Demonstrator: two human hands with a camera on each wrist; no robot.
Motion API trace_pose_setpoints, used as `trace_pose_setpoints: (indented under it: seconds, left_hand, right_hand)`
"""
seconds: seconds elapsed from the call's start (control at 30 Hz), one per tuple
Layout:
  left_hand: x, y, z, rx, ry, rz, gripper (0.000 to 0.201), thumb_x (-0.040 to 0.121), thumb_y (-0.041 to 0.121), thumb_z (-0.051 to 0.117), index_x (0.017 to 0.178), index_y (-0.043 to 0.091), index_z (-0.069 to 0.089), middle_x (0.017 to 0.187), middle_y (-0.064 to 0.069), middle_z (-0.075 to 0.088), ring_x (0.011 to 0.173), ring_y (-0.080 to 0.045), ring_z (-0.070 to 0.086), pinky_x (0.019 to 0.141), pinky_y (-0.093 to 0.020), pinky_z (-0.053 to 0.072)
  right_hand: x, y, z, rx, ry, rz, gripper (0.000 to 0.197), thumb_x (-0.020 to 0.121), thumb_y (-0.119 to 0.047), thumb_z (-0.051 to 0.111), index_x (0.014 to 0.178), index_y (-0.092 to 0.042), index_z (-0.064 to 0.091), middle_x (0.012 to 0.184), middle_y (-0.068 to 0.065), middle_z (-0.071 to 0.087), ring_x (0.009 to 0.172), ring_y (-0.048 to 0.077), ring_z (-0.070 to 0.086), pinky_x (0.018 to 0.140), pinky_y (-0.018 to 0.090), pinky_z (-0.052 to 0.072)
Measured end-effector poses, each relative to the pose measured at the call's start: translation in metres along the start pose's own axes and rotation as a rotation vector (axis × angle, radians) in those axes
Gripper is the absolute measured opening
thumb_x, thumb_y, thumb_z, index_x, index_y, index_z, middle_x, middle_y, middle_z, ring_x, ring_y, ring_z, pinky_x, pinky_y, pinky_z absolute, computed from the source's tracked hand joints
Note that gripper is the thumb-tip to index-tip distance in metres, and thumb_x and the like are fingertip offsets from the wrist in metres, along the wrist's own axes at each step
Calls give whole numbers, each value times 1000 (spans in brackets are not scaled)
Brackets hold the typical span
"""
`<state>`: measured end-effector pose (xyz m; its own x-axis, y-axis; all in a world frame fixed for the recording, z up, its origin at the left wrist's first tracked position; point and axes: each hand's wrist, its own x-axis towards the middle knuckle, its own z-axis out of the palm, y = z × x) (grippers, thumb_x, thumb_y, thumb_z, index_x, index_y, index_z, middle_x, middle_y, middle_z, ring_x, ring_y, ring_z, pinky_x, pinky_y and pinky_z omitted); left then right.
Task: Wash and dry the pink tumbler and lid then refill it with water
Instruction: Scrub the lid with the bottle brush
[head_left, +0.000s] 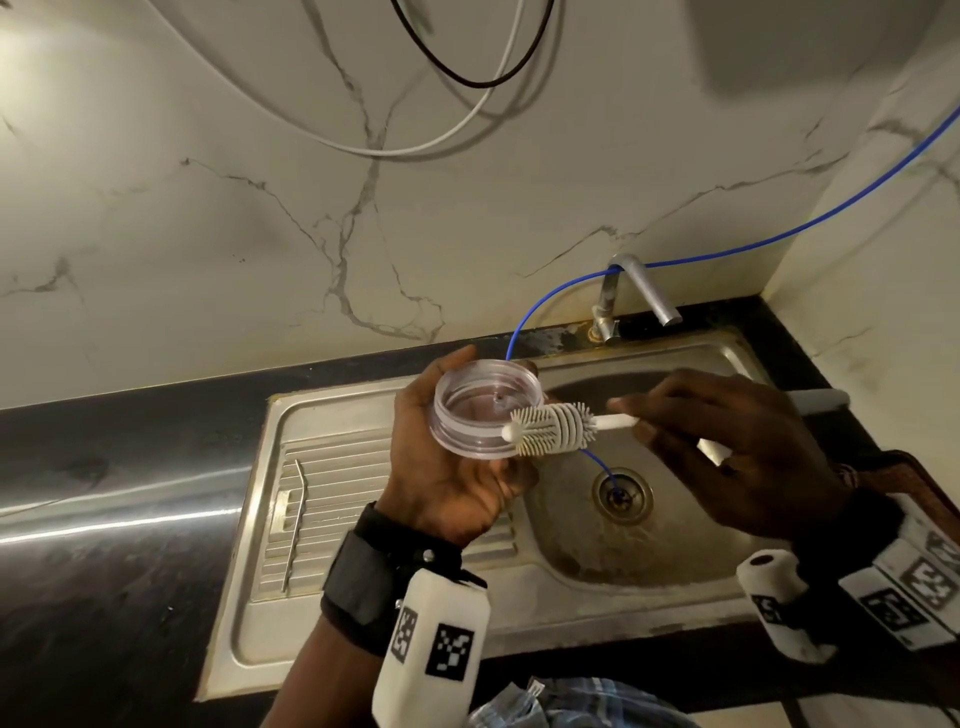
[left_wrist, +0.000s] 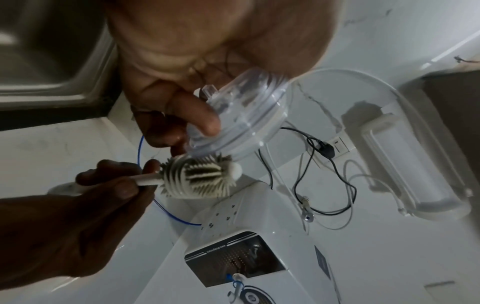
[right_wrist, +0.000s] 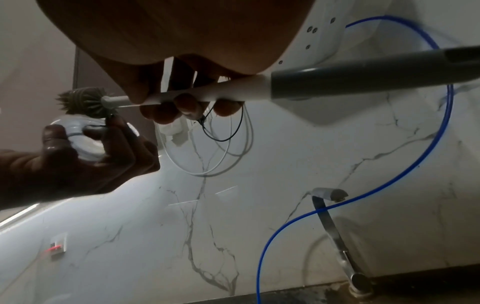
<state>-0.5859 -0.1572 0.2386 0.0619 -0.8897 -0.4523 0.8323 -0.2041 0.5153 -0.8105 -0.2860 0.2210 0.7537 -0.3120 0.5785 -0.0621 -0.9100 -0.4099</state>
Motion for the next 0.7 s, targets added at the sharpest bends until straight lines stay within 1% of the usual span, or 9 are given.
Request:
trace_pose_setpoints:
  seconds: [0.07,0.13,0.23,0.27,0.37,0.47,0.57,0.63,0.7]
  left_hand:
    - [1,-6,2,26,12,-52,60,100,54,45,95,6,80,93,-11,69,76,-30,70,44,-23,52]
    - [3,-12,2,57,0,-99,57,96,54,47,96,7,80,93,-11,69,80,-33,68,45,-21,48]
    - [3,-16,2,73,-38,-114,54,90,52,49,92,9,84,91,-9,73,81,-27,67,65,-28,44]
    - [3,-15,1,81,-40,-107,54,90,51,49,90,10,84,91,-8,73,83,-26,67,65,-29,44]
    - [0,-7,-3,39,-80,-117,57,95,55,46,99,10,81,99,-9,71,84,-29,69,48,-23,46]
    - [1,-7,1,57,-39,-111,56,95,53,47,97,8,81,95,-9,69,80,-27,66,44,-22,46]
    - [2,-13,10,63,-37,-136,54,89,52,52,96,7,81,96,-10,68,79,-28,64,45,-20,44]
    - [4,-16,10,83,-12,-143,54,86,52,55,91,6,82,97,-11,67,74,-26,64,51,-22,47]
    - [5,-15,9,89,17,-134,56,86,54,56,89,5,82,98,-12,63,80,-25,59,57,-25,48]
  right_hand:
    - [1,1,-2,25,9,-9,30,101,-24,56,118,-8,74,90,2,70,70,10,61,59,29,49]
    - [2,-3,-2,32,-4,-29,28,99,-22,58,116,-8,76,91,1,70,73,8,61,61,30,48]
    - [4,-9,-1,36,-29,-49,27,98,-21,59,114,-9,77,91,0,70,75,7,60,62,30,47]
    - [2,-7,-1,43,-30,-52,26,98,-20,59,114,-10,77,92,0,69,75,9,61,62,32,47]
    - [-2,7,-8,90,-25,-7,24,101,-24,59,120,-18,72,95,-2,69,74,14,62,60,38,49]
    - [-2,8,-8,112,-23,0,24,102,-27,57,121,-19,69,94,-2,69,73,13,63,59,36,50]
    - [0,-4,0,109,-17,-27,25,99,-21,58,117,-13,74,92,0,69,74,13,62,60,34,48]
    - [0,-9,4,93,-14,-21,27,98,-19,58,115,-9,76,92,0,68,74,12,61,58,38,47]
    - [-2,-11,5,76,-9,-13,27,99,-20,58,117,-10,76,92,-2,68,75,8,59,57,38,47]
